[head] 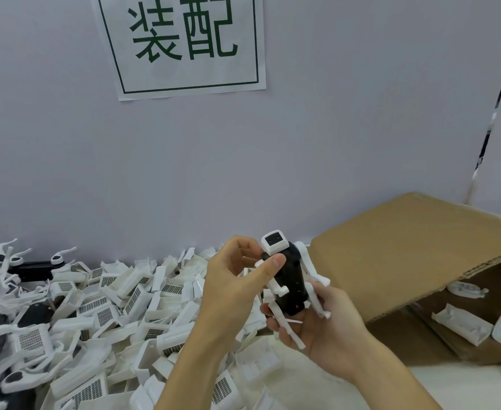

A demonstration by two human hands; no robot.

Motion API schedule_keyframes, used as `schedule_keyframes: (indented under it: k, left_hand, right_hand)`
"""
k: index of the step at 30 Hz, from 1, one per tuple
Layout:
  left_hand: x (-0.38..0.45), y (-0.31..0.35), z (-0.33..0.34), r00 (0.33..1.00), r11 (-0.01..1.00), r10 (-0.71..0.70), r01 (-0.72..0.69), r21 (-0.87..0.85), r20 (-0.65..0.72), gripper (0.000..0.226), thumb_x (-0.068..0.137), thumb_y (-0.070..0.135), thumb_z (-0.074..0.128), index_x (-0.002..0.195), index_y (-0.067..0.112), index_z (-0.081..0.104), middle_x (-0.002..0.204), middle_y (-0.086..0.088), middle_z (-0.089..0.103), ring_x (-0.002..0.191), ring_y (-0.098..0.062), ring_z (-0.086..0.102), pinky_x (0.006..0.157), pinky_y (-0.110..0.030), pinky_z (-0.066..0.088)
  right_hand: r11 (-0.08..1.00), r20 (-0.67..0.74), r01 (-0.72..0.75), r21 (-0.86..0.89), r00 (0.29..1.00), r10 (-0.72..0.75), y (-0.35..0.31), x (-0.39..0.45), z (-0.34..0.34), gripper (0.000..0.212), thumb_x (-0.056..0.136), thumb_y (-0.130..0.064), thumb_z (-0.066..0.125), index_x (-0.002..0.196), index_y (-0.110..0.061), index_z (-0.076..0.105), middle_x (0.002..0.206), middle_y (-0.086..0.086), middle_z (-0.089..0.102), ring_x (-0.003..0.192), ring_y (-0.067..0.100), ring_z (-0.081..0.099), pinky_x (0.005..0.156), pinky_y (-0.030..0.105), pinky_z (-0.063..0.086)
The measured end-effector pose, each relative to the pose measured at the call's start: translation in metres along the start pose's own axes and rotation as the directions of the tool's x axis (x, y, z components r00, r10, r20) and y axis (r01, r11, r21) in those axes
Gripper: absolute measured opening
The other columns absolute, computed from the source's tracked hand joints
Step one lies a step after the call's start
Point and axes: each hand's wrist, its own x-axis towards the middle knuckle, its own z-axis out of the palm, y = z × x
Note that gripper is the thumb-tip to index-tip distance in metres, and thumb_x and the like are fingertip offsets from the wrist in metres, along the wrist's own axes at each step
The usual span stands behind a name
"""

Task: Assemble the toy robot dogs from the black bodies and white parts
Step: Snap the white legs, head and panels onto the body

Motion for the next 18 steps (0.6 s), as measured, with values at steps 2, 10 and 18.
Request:
schedule_keyframes:
  k: [2,10,18]
  left_hand:
    - [0.0,-0.001,0.001,1.0,1.0,-0.01,0.01,0.002,-0.011,0.017,0.074,0.035,0.079,0.074,0.028,0.063,0.076,0.008,0.066,0.074,-0.009,0.062,0.067,-0.019,0.049]
    - [0.004,-0.012,-0.005,0.918,0.9,-0.352,0.279,-0.336,-0.182,0.019,0.101,0.027,0.056,0.094,0.016,0.07,0.095,-0.006,0.073,0.086,-0.021,0.07,0.076,-0.039,0.059]
    - [0.004,-0.011,-0.015,0.801,0.609,-0.591,0.363,-0.705,-0.098,0.07,0.105,0.049,0.04,0.057,0.013,0.078,0.072,-0.014,0.074,0.056,-0.027,0.07,0.049,-0.033,0.058]
  right_hand:
    - [1.0,0.017,-0.005,-0.015,1.0,0.006,-0.001,-0.001,-0.001,0.06,0.106,-0.043,0.034,0.126,0.006,0.064,0.102,0.031,0.069,0.073,0.035,0.065,0.056,0.034,0.057]
    - [0.978,0.183,-0.003,-0.209,0.982,0.042,0.002,-0.003,0.005,0.076,0.103,-0.056,0.028,0.123,0.007,0.065,0.109,0.038,0.067,0.083,0.037,0.071,0.06,0.032,0.054]
    - [0.952,0.343,-0.055,-0.3,0.925,0.162,0.004,-0.007,0.015,0.066,0.096,-0.047,0.037,0.114,0.005,0.072,0.11,0.034,0.068,0.093,0.042,0.072,0.063,0.031,0.055]
